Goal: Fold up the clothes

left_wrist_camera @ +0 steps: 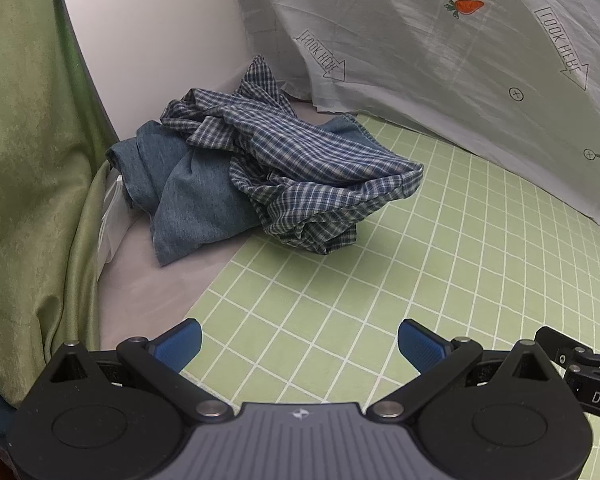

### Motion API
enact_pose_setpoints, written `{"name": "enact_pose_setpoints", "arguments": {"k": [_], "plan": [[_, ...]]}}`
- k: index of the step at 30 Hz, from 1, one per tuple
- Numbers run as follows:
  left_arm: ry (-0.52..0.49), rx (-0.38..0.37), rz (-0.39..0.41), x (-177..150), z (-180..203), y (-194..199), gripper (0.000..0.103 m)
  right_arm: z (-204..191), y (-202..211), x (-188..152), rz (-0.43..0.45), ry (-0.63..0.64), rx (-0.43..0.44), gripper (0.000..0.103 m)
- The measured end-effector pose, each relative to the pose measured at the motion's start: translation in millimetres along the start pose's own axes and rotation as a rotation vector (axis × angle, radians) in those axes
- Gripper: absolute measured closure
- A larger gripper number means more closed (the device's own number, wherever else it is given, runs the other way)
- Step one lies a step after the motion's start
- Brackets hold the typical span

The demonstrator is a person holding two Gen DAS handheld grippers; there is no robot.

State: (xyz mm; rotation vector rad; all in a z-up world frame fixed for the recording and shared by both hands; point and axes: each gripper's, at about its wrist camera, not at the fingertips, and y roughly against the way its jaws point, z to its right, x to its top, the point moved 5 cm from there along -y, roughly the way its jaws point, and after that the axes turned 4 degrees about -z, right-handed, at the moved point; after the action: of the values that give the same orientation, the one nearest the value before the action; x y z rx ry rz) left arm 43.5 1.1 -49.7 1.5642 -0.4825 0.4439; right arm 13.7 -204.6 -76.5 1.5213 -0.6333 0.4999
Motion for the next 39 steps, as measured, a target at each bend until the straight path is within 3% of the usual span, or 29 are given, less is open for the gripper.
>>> {"name": "enact_pose_setpoints", "arguments": {"k": [10,17,21,24,25,26,27,28,29,31,35,39], "plan": [[0.040,0.033,-0.067,17,-23,-29,0.000,-16,-28,30,-0.015,0.022,0.011,0.000],[0.087,0.041,-0.067,70,-60,-72,0.000,-64,-72,93,0.038,0.082,0.041,0.000],[0.139,0.012,-0.066,104,-77,-106,0.002,-104,-113,124,0.030,0.107,0.110,0.001],[0.159,-0.014,-0.082,117,-81,-126,0.013,-126,-145,130,-0.026,0.118,0.168,0.017],[0.171,-0.024,-0.086,120,-81,-132,0.017,-131,-155,130,-0.053,0.117,0.182,0.028],[0.184,-0.037,-0.091,121,-81,-136,0.029,-134,-162,129,-0.078,0.114,0.204,0.046],[0.198,-0.054,-0.096,121,-80,-139,0.039,-136,-166,127,-0.096,0.110,0.240,0.056],[0.211,-0.070,-0.100,121,-79,-141,0.044,-136,-167,124,-0.107,0.104,0.278,0.078],[0.218,-0.082,-0.102,121,-77,-141,0.053,-133,-166,122,-0.105,0.106,0.291,0.094],[0.214,-0.099,-0.099,118,-71,-139,0.060,-127,-155,116,-0.065,0.112,0.309,0.097],[0.169,-0.102,-0.091,105,-53,-121,0.060,-92,-117,109,-0.006,0.064,0.280,0.099],[0.123,-0.124,-0.086,85,-28,-95,0.060,-30,-73,65,-0.018,-0.002,0.157,0.100]]}}
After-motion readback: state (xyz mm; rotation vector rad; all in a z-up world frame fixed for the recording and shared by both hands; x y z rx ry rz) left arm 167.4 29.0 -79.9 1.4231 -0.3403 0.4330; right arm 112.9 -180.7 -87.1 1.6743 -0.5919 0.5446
